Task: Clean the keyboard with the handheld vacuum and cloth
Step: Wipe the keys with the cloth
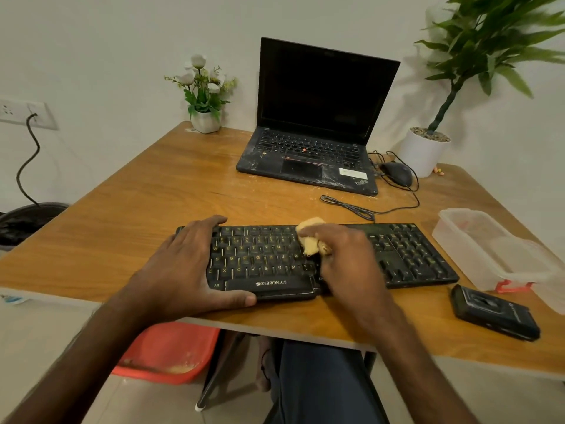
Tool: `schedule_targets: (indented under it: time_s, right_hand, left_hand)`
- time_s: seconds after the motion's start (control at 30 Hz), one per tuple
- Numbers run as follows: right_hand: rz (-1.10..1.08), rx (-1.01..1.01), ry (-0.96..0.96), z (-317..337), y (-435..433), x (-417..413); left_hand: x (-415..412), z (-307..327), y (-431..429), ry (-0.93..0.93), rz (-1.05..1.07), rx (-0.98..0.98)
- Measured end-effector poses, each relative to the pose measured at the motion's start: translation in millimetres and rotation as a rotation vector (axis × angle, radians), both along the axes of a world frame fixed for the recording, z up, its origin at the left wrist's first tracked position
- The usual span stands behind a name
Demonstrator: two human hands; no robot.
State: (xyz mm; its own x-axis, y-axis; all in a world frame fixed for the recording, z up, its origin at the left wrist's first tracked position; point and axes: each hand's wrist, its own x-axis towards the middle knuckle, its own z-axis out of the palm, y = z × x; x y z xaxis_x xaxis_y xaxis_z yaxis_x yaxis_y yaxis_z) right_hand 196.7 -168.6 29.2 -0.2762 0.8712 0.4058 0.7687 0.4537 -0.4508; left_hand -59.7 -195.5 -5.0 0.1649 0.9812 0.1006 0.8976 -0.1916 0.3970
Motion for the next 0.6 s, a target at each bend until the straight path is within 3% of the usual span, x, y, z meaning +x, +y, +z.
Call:
schedule_targets:
  time_s: [0.23,0.47,0.6]
  right_hand:
    - [0.354,0.013,-0.19,-19,-39,-10]
    - [0.026,-0.009,-0.107,-5,20,18]
    - [0.105,-0.053,-0.076,-8,-9,-2]
  left_hand:
    - [1,1,3,0.021,-0.004,-0.016]
    - [3,2,1,0.033,-0.004,-0.007]
    - [3,3,2,0.033,-0.001,-0.024]
